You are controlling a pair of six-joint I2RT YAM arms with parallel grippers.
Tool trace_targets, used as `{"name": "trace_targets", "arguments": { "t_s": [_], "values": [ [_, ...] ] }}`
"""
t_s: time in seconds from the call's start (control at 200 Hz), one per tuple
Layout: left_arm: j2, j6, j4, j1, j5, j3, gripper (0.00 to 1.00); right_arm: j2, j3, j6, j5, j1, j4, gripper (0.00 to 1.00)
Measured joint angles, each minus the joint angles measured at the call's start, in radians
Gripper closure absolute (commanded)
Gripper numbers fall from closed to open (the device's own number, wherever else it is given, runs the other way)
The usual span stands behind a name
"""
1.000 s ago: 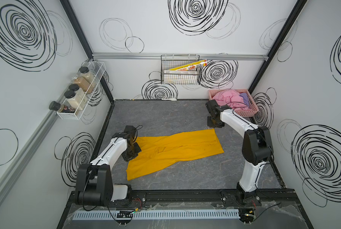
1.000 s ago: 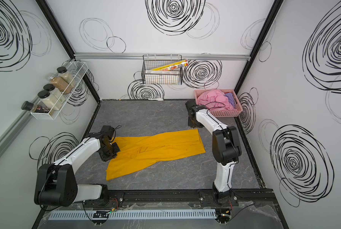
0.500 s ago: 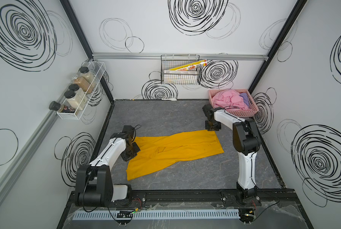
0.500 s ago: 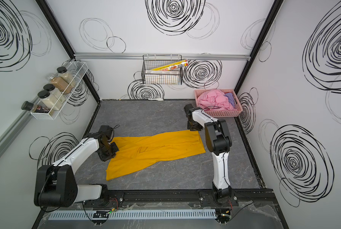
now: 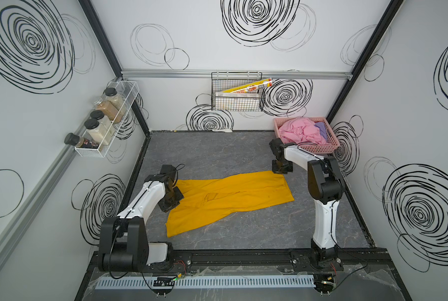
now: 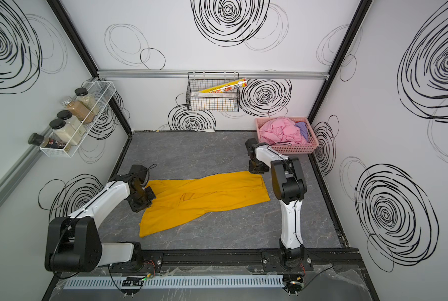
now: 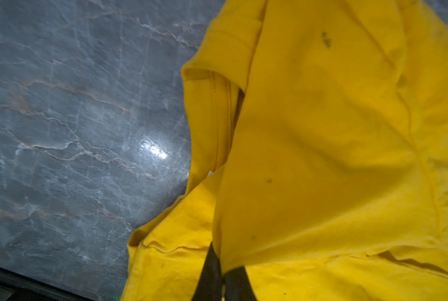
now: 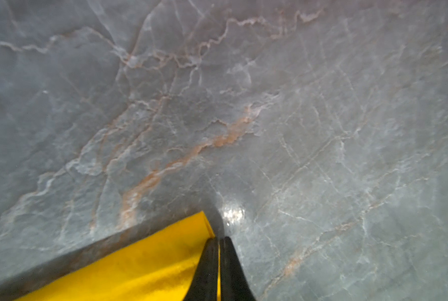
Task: Fold and stack t-shirts
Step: Smooth out the T-shirt at the center of the board.
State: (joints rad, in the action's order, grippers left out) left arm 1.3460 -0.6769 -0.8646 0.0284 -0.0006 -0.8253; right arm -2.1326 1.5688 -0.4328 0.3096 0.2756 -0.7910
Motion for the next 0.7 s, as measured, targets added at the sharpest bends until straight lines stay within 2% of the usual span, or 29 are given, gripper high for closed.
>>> {"name": "trace_targets", "arguments": {
  "t_s": [0.305,0.406,0.476,0.661,0.696],
  "values": [
    [0.0,0.002,0.0,0.003,-0.001,0.0,1.0,0.007,0.015,0.004,-0.018,-0.005,-0.006,0.9],
    [-0.017,0.0,-0.002,-0.001,-0.008,-0.001,0.97,0.02,0.023,0.01,-0.021,-0.004,-0.004,0.9],
    [-0.047,-0.004,-0.004,-0.009,-0.021,-0.002,1.0,0.031,0.023,0.012,-0.023,-0.004,-0.005,0.9],
    [-0.084,0.006,-0.002,-0.03,0.001,-0.002,1.0,0.035,0.023,0.015,-0.044,-0.004,-0.004,0.91],
    [-0.082,0.01,-0.001,-0.037,0.01,-0.002,0.95,0.035,0.023,0.016,-0.048,-0.004,-0.004,0.91]
  ]
}}
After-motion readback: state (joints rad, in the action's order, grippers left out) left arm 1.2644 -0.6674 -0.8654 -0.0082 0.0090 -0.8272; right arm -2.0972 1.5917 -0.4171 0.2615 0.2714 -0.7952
